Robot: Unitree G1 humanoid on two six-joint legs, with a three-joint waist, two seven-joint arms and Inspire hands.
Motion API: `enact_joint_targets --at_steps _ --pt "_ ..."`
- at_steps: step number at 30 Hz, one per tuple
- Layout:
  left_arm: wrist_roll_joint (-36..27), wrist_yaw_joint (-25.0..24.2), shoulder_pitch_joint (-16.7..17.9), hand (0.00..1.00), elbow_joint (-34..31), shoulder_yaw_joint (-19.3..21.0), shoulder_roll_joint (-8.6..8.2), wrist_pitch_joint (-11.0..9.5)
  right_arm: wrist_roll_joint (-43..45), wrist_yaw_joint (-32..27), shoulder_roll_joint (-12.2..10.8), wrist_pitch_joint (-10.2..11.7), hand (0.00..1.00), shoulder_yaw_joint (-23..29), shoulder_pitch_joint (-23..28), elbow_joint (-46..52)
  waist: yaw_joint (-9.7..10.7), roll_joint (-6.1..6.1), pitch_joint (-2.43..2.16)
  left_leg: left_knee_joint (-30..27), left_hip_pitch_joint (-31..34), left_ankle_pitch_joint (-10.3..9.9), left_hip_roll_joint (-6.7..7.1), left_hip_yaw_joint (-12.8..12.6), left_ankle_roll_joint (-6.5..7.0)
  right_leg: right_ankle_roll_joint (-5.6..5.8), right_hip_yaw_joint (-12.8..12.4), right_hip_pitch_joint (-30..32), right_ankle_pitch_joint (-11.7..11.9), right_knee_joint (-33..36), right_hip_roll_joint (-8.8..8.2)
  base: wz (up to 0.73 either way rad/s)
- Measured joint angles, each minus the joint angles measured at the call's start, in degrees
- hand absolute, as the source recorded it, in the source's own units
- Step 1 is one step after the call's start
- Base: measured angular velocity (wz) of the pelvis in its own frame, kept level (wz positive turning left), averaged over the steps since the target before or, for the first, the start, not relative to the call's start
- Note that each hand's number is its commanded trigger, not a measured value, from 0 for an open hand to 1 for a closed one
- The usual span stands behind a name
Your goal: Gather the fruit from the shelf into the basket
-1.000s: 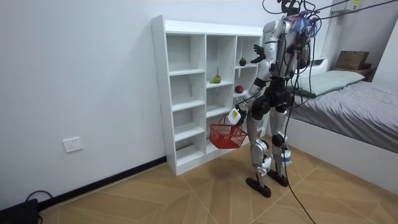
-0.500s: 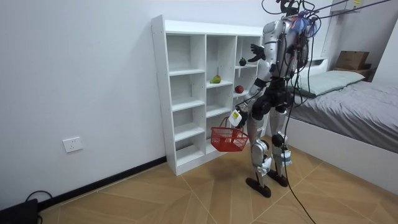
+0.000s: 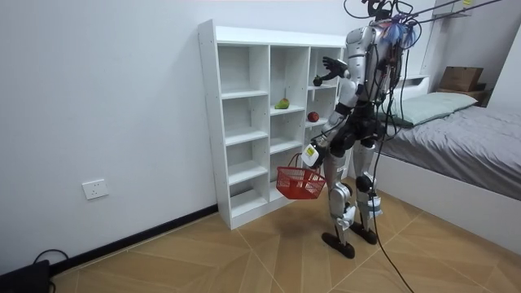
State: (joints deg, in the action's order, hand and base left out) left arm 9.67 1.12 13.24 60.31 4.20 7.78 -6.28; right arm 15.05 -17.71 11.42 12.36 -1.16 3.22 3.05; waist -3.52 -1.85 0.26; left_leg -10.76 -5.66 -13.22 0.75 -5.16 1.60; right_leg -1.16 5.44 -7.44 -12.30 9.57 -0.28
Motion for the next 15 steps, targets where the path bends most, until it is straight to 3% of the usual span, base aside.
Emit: enact_joint_targets --at_steps 5,15 --pt "0.00 -0.11 0.08 1.00 -0.48 -0.15 -0.02 0.52 -5.80 0.46 0.00 -0.03 0.00 -0.01 0.00 -1.01 0.09 0.10 0.04 -0.03 0.05 0.00 0.02 0.19 0.00 0.00 0.19 -0.21 0.00 -0.01 -0.05 0.00" --pt "0.02 -0.72 0.02 1.00 -2.06 -0.16 -0.12 1.04 -5.72 2.36 0.00 -1.67 0.00 -0.01 -3.24 -5.11 0.01 0.21 0.09 -0.09 -0.03 0.20 0.03 0.49 0.06 0.01 0.90 -0.49 0.00 0.00 -0.26 0.00"
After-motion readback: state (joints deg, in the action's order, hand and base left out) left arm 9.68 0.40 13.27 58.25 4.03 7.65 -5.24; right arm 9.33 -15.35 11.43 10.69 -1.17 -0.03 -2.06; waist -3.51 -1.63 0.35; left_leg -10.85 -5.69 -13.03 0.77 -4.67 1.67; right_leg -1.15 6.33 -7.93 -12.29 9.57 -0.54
